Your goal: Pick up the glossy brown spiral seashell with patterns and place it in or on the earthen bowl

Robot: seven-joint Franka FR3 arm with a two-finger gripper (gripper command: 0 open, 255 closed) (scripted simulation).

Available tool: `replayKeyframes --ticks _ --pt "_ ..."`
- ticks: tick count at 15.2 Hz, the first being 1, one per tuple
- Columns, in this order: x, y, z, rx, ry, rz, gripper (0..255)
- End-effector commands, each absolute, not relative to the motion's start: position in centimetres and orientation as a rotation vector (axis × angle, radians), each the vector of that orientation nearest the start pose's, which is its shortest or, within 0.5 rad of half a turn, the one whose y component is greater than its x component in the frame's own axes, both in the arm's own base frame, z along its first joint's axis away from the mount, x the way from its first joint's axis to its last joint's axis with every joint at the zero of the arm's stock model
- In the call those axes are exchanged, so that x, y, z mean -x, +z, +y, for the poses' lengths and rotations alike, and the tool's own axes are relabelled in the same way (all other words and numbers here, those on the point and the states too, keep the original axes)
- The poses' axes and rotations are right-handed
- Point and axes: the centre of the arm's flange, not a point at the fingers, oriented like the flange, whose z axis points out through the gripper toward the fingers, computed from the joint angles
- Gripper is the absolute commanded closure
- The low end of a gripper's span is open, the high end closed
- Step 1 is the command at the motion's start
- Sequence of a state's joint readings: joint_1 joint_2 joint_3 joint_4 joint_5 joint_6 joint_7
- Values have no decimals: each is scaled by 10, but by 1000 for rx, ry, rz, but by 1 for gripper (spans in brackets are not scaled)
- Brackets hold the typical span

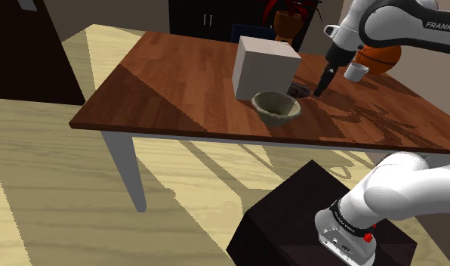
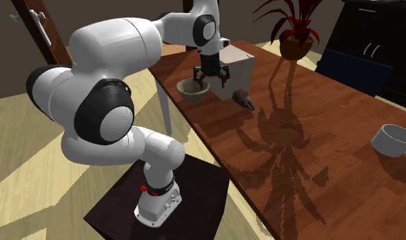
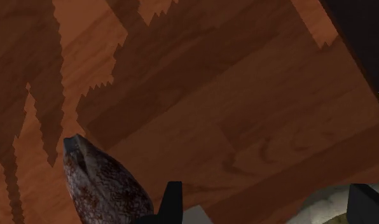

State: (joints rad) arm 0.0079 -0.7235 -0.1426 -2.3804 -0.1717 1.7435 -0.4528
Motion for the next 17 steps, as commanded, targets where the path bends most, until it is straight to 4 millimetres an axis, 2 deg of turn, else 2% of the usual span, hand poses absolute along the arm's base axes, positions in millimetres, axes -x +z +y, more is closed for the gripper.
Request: replayKeyframes --ticks 1,8,13,17 --pt "-350 562 -93 3160 -95 -723 0" --pt "-407 530 -156 3058 -94 -1115 0" --pt "-454 508 -190 2959 -93 -1375 0" --pt "-456 488 -192 2959 -93 -1375 0"
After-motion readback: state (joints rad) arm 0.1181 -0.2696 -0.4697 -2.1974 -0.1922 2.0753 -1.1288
